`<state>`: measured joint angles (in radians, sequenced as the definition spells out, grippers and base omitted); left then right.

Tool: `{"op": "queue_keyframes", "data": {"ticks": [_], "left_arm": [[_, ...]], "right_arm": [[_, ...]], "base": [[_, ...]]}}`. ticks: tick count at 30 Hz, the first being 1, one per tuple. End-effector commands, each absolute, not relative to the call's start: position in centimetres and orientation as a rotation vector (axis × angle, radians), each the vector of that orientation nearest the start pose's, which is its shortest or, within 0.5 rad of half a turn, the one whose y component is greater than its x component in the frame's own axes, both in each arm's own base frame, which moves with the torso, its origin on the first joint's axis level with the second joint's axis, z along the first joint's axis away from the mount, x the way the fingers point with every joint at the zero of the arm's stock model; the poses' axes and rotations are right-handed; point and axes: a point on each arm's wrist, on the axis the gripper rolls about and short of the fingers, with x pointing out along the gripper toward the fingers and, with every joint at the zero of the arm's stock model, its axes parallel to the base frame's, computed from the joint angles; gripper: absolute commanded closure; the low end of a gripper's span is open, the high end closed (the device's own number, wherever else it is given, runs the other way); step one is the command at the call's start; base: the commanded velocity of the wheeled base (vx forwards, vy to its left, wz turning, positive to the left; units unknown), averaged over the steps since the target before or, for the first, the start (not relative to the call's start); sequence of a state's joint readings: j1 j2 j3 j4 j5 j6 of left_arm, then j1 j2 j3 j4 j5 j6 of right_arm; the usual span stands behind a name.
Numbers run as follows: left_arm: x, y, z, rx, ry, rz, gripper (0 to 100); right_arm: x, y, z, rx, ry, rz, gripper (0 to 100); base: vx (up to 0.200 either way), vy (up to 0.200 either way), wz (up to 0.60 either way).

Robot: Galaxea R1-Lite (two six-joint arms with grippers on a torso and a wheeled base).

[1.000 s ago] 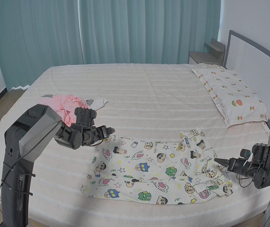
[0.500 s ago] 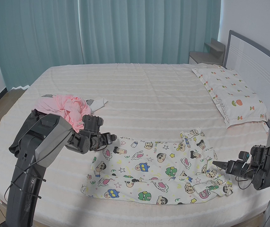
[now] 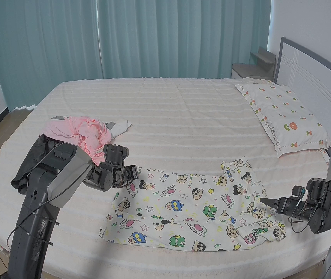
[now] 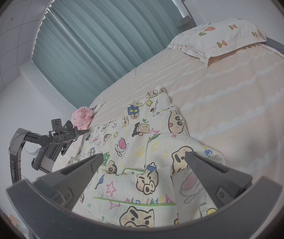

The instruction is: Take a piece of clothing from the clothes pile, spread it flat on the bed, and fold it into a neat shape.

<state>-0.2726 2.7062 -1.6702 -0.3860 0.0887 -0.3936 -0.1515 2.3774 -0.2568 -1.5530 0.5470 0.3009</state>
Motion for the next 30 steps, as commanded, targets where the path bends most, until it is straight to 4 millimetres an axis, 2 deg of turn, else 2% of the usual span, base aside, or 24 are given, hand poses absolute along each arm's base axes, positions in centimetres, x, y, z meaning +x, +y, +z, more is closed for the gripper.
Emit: {"op": "queue_keyframes", "data": {"ticks": [1, 2, 4, 6, 11, 12, 16, 20, 22, 28, 30], "left_arm": [[49.2, -13.6, -3.8, -0.263, 0.628, -0.037, 100], [49.3, -13.5, -3.8, -0.263, 0.628, -0.035, 100], [49.1, -13.9, -3.4, -0.251, 0.614, -0.014, 100], [49.1, -14.0, -3.4, -0.249, 0.610, -0.004, 100], [48.8, -14.0, -3.6, -0.237, 0.610, 0.032, 100], [48.8, -14.0, -3.5, -0.237, 0.608, 0.033, 100], [48.2, -13.7, -3.2, -0.252, 0.579, 0.042, 100], [47.6, -13.3, -2.8, -0.254, 0.584, 0.047, 100], [47.2, -13.0, -2.9, -0.254, 0.590, 0.051, 100], [47.1, -12.6, -3.0, -0.260, 0.579, 0.057, 100], [47.1, -12.6, -3.0, -0.260, 0.579, 0.057, 100]], "right_arm": [[28.0, -3.1, -2.6, 0.465, 0.534, 0.299, 0], [28.1, -3.1, -2.6, 0.465, 0.530, 0.298, 0], [30.3, -3.5, -2.2, 0.444, 0.450, 0.251, 0], [31.1, -3.6, -2.4, 0.440, 0.440, 0.238, 0], [36.3, -4.2, -2.7, 0.445, 0.482, 0.206, 0], [36.6, -4.1, -2.8, 0.442, 0.484, 0.204, 0], [41.1, -3.0, -4.2, 0.428, 0.529, 0.174, 0], [42.6, -2.2, -5.3, 0.428, 0.549, 0.183, 0], [43.9, -1.2, -6.2, 0.415, 0.557, 0.178, 0], [46.3, 0.1, -6.7, 0.403, 0.613, 0.177, 0], [46.3, 0.1, -6.7, 0.403, 0.613, 0.177, 0]], "base": [[0.000, 0.000, 0.00], [0.000, 0.000, 0.00], [0.000, 0.000, 0.00], [0.000, 0.000, 0.00], [0.000, 0.000, 0.00], [0.000, 0.000, 0.00], [0.000, 0.000, 0.00], [0.000, 0.000, 0.00], [0.000, 0.000, 0.00], [0.000, 0.000, 0.00], [0.000, 0.000, 0.00]]}}
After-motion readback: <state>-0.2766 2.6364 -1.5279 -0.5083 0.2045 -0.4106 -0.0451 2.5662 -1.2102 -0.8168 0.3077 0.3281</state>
